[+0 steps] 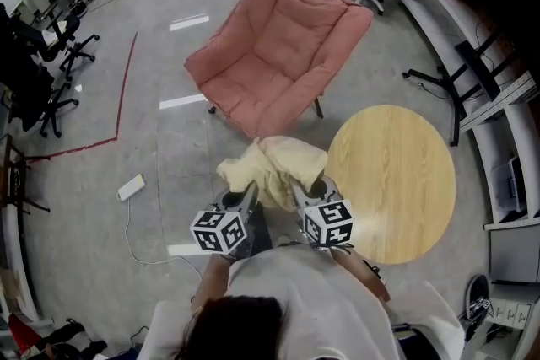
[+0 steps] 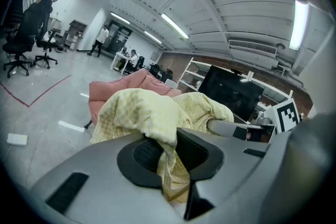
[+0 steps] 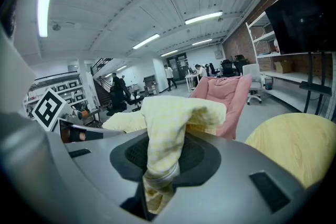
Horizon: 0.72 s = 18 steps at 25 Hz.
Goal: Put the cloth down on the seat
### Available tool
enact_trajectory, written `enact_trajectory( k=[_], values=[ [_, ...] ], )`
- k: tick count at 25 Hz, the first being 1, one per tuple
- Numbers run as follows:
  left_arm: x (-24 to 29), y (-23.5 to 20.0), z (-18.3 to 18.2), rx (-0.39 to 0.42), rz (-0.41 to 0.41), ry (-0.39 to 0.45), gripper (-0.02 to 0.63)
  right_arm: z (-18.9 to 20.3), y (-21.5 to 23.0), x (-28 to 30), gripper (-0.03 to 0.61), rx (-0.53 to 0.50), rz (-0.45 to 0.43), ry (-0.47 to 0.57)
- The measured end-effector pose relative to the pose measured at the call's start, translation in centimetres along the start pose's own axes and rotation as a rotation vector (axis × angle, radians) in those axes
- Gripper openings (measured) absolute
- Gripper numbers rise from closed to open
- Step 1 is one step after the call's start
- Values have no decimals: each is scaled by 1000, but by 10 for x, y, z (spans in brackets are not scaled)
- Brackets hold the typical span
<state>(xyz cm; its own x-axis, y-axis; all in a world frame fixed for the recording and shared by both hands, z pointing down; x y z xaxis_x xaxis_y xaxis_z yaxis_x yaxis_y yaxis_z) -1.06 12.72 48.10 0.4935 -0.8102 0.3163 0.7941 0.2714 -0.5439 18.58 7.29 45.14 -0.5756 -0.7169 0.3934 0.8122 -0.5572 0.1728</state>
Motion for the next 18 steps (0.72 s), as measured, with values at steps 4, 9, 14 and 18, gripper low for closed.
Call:
enact_trajectory(
  k=[4,9,14,18],
  values=[
    [18,-18,-18,2,14,-7,86,-12,5,23,110,4,18,-2],
    [43,-48,-44,-1,32,-18,86,-29,10,63,110,11,43,-9],
    [59,-84,-76,-2,45,-34,86,-48,4,106,110,20,65,-17],
    [73,-111,-104,12,64,-57,86,-64,1,138,110,44,91,-16]
  ],
)
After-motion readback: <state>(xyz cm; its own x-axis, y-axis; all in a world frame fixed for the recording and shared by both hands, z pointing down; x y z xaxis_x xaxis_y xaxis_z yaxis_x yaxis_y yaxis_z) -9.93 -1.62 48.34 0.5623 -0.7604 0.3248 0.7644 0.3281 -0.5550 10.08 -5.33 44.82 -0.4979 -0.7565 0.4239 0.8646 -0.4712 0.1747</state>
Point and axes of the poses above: the fingertips, and each gripper's own axes: x forward along the fingers, y to its right, z out of its underside, the point moved 9 cm from there along -x, backward along the fingers, and after that the axes turned 7 degrees about z, right-handed, at the moved point
